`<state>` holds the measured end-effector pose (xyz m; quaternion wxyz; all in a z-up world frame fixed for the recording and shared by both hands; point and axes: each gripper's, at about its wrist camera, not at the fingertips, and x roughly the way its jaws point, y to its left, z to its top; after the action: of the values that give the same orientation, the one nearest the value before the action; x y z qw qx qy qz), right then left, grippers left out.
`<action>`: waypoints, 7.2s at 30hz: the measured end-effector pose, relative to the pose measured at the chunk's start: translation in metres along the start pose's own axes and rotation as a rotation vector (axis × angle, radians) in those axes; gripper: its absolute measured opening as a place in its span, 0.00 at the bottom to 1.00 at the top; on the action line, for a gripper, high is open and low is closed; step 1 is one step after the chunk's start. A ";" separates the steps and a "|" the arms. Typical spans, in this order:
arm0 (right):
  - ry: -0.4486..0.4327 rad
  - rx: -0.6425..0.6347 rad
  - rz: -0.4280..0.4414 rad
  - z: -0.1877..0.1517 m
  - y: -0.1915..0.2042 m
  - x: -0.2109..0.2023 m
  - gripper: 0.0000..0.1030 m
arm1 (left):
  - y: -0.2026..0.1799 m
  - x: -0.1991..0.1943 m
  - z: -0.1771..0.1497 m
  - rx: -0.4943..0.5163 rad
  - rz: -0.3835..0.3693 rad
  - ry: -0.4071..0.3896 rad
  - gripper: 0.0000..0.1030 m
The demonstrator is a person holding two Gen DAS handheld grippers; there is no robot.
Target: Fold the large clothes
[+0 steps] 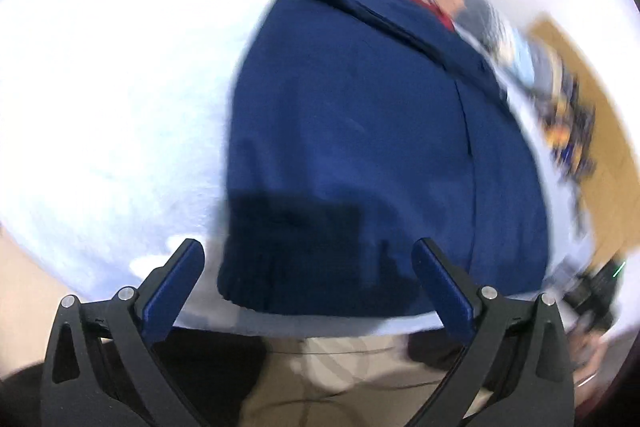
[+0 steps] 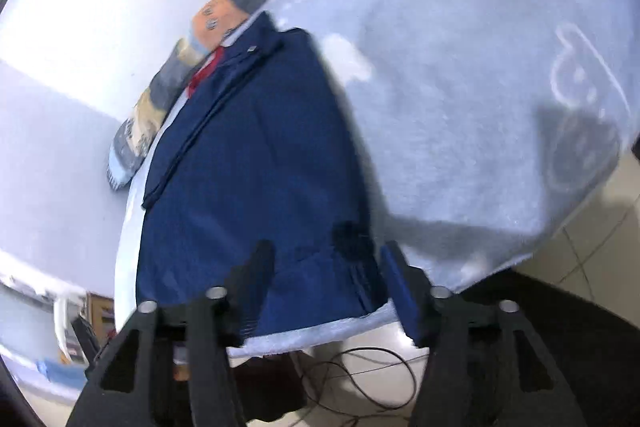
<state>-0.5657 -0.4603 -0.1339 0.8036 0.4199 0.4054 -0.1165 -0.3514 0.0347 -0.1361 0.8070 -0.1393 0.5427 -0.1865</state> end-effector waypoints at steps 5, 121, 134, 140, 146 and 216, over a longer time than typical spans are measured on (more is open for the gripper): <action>0.011 -0.032 -0.055 -0.002 0.010 0.018 0.49 | 0.008 0.004 0.000 -0.040 0.011 -0.004 0.90; -0.269 -0.429 0.123 0.072 0.167 -0.064 0.12 | -0.081 -0.079 0.111 0.099 0.080 -0.439 0.23; -0.257 -0.417 0.197 0.151 0.224 -0.045 0.12 | -0.080 -0.072 0.198 0.077 0.049 -0.339 0.31; -0.251 -0.427 0.211 0.144 0.217 -0.047 0.12 | -0.039 -0.026 0.156 0.047 0.003 -0.028 0.57; -0.256 -0.405 0.228 0.135 0.211 -0.051 0.12 | 0.000 0.004 0.075 -0.147 -0.130 0.109 0.57; -0.243 -0.354 0.252 0.121 0.200 -0.082 0.12 | -0.083 -0.073 0.189 0.020 -0.192 -0.380 0.12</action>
<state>-0.4463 -0.4417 0.0820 0.9156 0.3027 0.2645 0.0077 -0.2130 -0.0025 0.0299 0.8747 -0.2154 0.3630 -0.2383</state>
